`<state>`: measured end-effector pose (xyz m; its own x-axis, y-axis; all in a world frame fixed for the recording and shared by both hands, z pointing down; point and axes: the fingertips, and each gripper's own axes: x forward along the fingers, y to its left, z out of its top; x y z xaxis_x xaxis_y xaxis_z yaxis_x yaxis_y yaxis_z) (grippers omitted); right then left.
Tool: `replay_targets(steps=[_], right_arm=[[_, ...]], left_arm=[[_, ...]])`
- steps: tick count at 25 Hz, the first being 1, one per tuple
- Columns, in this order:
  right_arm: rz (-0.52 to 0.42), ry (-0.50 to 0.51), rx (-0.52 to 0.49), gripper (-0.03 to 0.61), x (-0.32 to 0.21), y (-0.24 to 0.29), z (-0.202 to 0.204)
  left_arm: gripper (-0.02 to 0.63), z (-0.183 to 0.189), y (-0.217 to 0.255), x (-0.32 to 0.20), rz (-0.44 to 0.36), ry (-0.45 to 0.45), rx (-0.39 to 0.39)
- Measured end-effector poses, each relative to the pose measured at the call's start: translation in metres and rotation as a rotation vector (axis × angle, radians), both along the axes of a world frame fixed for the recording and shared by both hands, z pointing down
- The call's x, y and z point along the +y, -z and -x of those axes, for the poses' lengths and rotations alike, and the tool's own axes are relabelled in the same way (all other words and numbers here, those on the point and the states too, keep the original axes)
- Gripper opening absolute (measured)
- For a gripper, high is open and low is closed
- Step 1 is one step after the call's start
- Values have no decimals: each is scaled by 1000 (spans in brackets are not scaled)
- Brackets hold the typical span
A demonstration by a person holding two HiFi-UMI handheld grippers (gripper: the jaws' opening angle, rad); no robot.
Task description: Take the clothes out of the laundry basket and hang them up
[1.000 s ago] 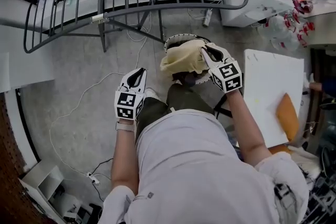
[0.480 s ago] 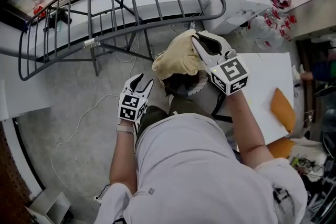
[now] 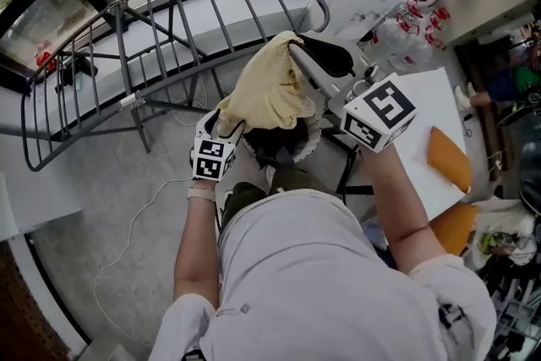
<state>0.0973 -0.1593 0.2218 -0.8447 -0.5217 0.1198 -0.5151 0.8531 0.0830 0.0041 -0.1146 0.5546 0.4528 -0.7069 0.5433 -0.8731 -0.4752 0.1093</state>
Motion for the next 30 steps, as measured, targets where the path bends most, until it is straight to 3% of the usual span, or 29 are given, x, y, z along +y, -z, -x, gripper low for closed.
replay_targets(steps=[5, 6, 7, 8, 16, 25, 28, 30], right_arm=[[-22, 1, -23, 40, 4, 16, -1], [-22, 1, -24, 40, 4, 16, -2], [-18, 1, -29, 40, 4, 16, -4], [-12, -2, -34, 40, 3, 15, -7], [38, -99, 7, 40, -29, -21, -60], [109, -14, 20, 40, -47, -75, -55], [106, -28, -52, 5, -65, -79, -54], [162, -19, -136, 5, -83, -82, -53]], left_arm=[[267, -17, -8, -8, 19, -49, 69], [190, -17, -8, -9, 13, -43, 62], [68, -15, -7, -10, 5, -26, 54], [12, -10, -6, -10, -3, 3, 50], [6, 92, 34, 8, -95, 363, 63], [6, 169, 108, 71, -229, 637, -135], [6, 199, 126, 108, -244, 781, -189], [5, 210, 141, 130, -283, 837, -191]])
